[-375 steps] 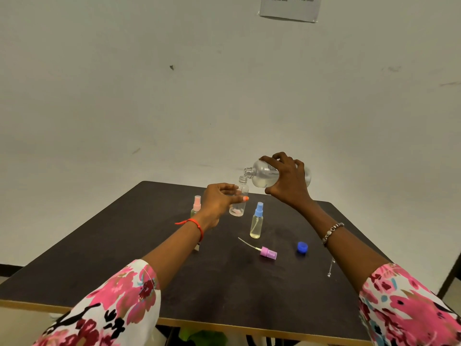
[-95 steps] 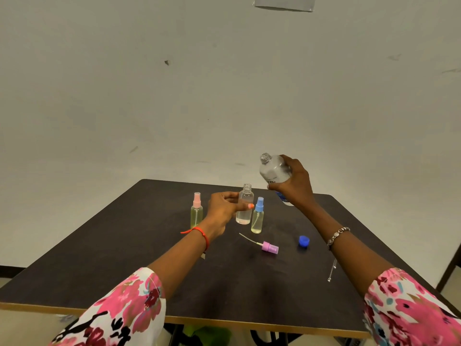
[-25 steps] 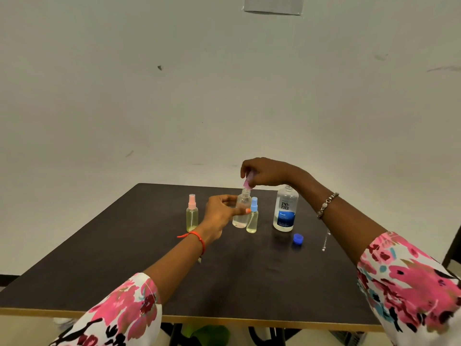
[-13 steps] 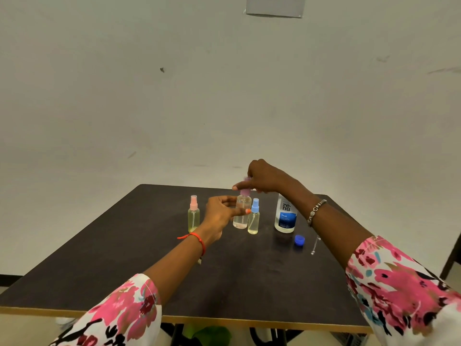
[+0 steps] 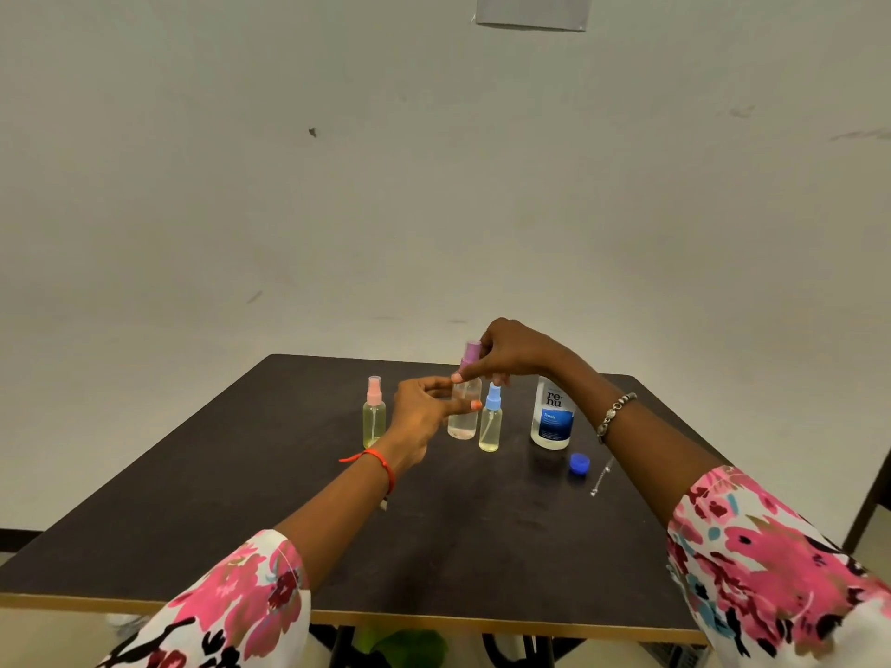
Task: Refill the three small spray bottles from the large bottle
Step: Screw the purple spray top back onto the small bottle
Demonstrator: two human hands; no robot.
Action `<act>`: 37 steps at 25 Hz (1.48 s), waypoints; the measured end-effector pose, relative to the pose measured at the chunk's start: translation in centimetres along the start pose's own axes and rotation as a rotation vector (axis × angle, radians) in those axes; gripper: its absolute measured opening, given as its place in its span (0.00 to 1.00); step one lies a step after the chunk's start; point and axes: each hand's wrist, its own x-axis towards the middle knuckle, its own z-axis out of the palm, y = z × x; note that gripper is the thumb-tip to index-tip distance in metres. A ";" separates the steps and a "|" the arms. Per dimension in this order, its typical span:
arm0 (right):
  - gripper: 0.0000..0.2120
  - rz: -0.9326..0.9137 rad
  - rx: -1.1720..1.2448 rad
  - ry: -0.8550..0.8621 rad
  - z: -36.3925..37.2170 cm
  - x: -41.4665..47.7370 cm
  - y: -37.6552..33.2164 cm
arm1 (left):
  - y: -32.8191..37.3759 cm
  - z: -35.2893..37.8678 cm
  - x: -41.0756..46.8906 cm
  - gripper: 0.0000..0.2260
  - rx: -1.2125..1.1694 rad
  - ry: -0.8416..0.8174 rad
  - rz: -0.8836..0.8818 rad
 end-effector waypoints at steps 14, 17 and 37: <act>0.16 -0.118 0.216 -0.001 -0.1 -0.6 0.5 | 0.0 -0.4 0.3 0.19 -0.004 0.003 0.002; 0.11 -0.080 0.203 0.045 0.0 -0.4 0.3 | 0.1 -0.3 0.3 0.20 0.006 0.000 0.008; 0.16 0.008 0.176 0.181 1.6 -0.1 0.4 | 0.1 0.2 -0.2 0.21 -0.037 -0.006 0.044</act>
